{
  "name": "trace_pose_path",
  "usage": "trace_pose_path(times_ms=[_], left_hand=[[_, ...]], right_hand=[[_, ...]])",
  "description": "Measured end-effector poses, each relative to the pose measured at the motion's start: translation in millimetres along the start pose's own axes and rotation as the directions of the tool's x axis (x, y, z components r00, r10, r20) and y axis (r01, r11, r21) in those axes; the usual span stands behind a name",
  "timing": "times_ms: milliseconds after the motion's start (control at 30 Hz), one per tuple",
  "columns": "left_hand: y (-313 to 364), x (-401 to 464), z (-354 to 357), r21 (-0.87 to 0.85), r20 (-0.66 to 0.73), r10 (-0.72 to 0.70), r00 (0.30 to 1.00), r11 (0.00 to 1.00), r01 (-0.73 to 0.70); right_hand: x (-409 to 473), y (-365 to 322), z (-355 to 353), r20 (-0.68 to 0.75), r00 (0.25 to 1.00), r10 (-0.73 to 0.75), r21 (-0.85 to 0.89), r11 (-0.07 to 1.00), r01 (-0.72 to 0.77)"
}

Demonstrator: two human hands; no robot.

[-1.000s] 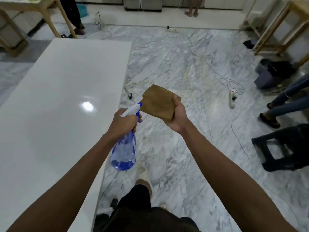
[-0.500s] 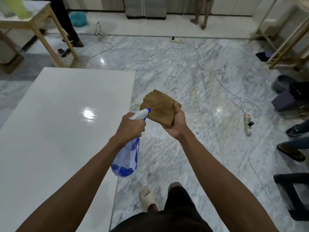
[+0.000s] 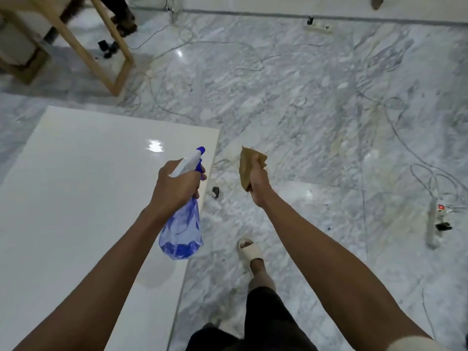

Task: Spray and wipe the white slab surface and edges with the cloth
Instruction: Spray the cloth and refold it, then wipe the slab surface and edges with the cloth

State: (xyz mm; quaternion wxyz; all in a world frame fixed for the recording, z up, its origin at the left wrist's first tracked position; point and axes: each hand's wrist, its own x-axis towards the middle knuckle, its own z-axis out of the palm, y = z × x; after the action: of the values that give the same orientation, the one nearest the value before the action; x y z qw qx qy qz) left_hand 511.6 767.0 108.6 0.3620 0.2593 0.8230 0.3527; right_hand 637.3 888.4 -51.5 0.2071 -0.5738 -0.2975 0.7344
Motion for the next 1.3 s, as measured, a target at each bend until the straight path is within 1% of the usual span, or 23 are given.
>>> trace_pose_path(times_ms=[67, 167, 200, 267, 300, 333, 367, 433, 467, 500, 600, 667, 867, 1033, 1200, 1300], left_hand=[[10, 33, 3, 0.018, -0.014, -0.022, 1.0, 1.0, 0.022], [19, 76, 5, 0.055, -0.04, -0.026, 0.999, 0.998, 0.028], [20, 88, 5, 0.066, -0.049, -0.022, 0.999, 0.998, 0.025], [22, 110, 3, 0.063, -0.06, -0.018, 0.998, 0.998, 0.021], [21, 120, 1, 0.057, -0.067, -0.015, 0.998, 0.998, 0.019], [21, 127, 0, 0.053, -0.077, -0.012, 0.997, 0.998, 0.016], [19, 134, -2, 0.05, -0.088, -0.01, 0.996, 0.999, 0.015], [14, 142, -6, 0.046, -0.103, -0.02, 0.994, 0.999, 0.025], [11, 145, -8, 0.053, -0.103, -0.03, 0.994, 0.998, 0.035], [8, 145, -10, 0.058, -0.102, -0.041, 0.994, 0.997, 0.047], [-3, 141, -15, 0.062, -0.105, -0.061, 0.993, 0.996, 0.068], [-9, 137, -18, 0.071, -0.099, -0.069, 0.993, 0.995, 0.076], [-24, 127, -22, 0.068, -0.089, -0.058, 0.994, 0.996, 0.064], [-36, 115, -27, 0.082, -0.085, -0.039, 0.996, 0.996, 0.046], [-46, 98, -34, 0.062, -0.074, -0.029, 0.997, 0.997, 0.034], [-56, 82, -40, 0.048, -0.061, -0.015, 0.998, 0.999, 0.018]], right_hand=[[39, -16, 18, -0.059, 0.998, -0.027, -0.087, 0.996, 0.022], [94, -35, 51, -0.099, 0.971, -0.219, -0.175, 0.964, 0.199], [111, -37, 64, -0.088, 0.949, -0.301, -0.192, 0.94, 0.28], [140, -33, 90, -0.011, 0.895, -0.446, -0.269, 0.863, 0.427], [155, -26, 100, 0.04, 0.865, -0.499, -0.337, 0.809, 0.482], [166, -18, 109, 0.1, 0.832, -0.546, -0.43, 0.73, 0.531], [175, -7, 114, 0.157, 0.789, -0.594, -0.531, 0.622, 0.575], [189, 12, 117, 0.248, 0.665, -0.704, -0.664, 0.376, 0.646], [193, 18, 119, 0.27, 0.633, -0.726, -0.683, 0.319, 0.657], [193, 21, 120, 0.271, 0.628, -0.73, -0.687, 0.31, 0.657], [188, 26, 125, 0.264, 0.671, -0.692, -0.683, 0.357, 0.637], [182, 27, 128, 0.26, 0.687, -0.678, -0.672, 0.384, 0.633], [170, 35, 127, 0.229, 0.677, -0.699, -0.612, 0.438, 0.659], [153, 60, 128, 0.219, 0.645, -0.732, -0.589, 0.428, 0.686], [140, 70, 129, 0.21, 0.649, -0.731, -0.586, 0.437, 0.682], [128, 88, 128, 0.2, 0.639, -0.742, -0.589, 0.43, 0.684]])
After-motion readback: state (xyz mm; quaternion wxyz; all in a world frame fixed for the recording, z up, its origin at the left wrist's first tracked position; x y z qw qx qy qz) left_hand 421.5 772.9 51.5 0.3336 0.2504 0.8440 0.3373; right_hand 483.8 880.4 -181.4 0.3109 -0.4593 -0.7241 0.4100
